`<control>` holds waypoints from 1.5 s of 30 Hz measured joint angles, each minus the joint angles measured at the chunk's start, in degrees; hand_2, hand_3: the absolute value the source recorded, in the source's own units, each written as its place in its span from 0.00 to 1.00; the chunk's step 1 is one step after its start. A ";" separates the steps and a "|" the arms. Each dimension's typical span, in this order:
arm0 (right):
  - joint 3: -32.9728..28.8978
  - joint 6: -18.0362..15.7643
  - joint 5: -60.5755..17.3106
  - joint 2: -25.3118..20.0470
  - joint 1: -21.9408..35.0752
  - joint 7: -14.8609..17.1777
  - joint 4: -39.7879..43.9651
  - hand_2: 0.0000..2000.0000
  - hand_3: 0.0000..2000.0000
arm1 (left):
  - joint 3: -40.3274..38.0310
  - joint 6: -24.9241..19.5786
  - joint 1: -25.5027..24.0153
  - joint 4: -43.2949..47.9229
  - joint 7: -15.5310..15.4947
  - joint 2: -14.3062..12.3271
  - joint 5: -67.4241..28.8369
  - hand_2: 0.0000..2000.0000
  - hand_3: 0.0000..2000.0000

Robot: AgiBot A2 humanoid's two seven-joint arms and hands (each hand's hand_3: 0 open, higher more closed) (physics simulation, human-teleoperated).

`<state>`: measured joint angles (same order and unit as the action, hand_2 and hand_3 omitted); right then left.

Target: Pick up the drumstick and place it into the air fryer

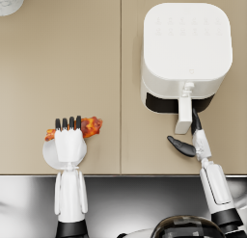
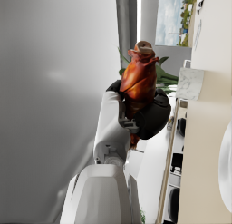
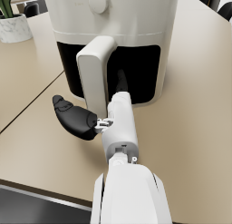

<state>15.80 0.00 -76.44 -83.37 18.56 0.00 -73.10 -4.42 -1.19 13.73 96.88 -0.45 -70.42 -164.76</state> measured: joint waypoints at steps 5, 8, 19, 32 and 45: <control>1.80 0.02 -0.09 -1.36 2.71 -0.06 4.20 0.68 0.16 | 1.52 -0.08 1.87 4.81 0.55 -0.22 0.03 1.00 1.00; 2.47 4.18 -0.20 -1.39 3.52 -0.01 4.73 1.00 0.65 | 2.65 -0.32 2.47 5.77 0.60 -0.50 0.03 1.00 1.00; 9.56 7.50 -0.36 7.20 -2.89 0.63 -10.57 1.00 1.00 | 9.00 -0.91 5.69 6.25 0.62 -2.35 0.05 1.00 1.00; 20.15 4.93 -0.32 26.62 -8.24 0.43 -26.46 1.00 1.00 | 21.71 -1.64 16.04 2.99 0.70 -10.66 22.23 1.00 1.00; 30.62 1.97 -0.14 41.62 -6.98 -0.20 -36.02 1.00 1.00 | 36.16 -1.17 29.14 -10.09 0.76 -17.46 23.84 0.00 0.67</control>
<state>46.42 1.97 -76.58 -41.75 11.58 -0.19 -109.12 31.73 -2.36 42.87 86.80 0.30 -87.89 -140.91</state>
